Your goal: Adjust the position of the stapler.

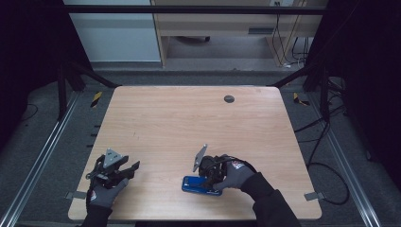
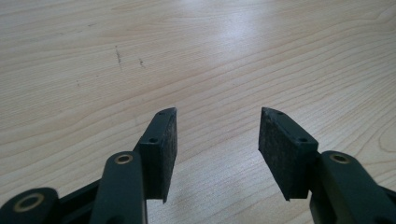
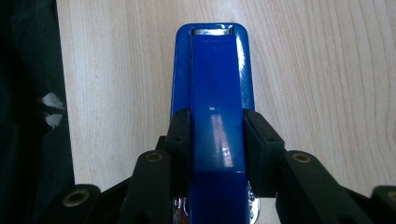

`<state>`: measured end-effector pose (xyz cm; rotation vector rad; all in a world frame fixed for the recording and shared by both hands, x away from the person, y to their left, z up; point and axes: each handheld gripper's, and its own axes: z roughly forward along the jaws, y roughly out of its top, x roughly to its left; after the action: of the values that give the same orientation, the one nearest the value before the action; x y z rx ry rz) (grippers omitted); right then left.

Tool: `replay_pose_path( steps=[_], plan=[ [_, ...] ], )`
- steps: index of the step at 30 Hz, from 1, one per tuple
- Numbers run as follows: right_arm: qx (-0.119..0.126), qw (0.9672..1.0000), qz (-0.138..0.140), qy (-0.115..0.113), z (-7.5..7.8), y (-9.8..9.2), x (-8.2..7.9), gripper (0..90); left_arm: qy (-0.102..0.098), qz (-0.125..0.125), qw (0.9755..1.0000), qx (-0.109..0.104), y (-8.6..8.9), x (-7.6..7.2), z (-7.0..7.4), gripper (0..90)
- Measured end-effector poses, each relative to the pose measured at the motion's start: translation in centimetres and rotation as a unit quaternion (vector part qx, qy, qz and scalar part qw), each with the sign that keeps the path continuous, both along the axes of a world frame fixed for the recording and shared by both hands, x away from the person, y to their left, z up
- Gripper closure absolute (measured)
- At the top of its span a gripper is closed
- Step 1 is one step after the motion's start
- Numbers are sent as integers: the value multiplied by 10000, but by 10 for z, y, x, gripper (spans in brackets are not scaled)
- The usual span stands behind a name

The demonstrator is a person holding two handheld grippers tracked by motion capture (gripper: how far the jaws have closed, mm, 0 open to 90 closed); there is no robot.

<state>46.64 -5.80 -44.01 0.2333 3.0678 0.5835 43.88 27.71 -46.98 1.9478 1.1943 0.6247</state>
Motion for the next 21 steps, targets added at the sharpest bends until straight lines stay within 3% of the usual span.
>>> replay_pose_path(
  steps=[21],
  plan=[
    [22, 9990, 441, 19, -3, -4, 3, 663, 17, -34, 10000, -7, 1, 1, 0, 474]
  ],
)
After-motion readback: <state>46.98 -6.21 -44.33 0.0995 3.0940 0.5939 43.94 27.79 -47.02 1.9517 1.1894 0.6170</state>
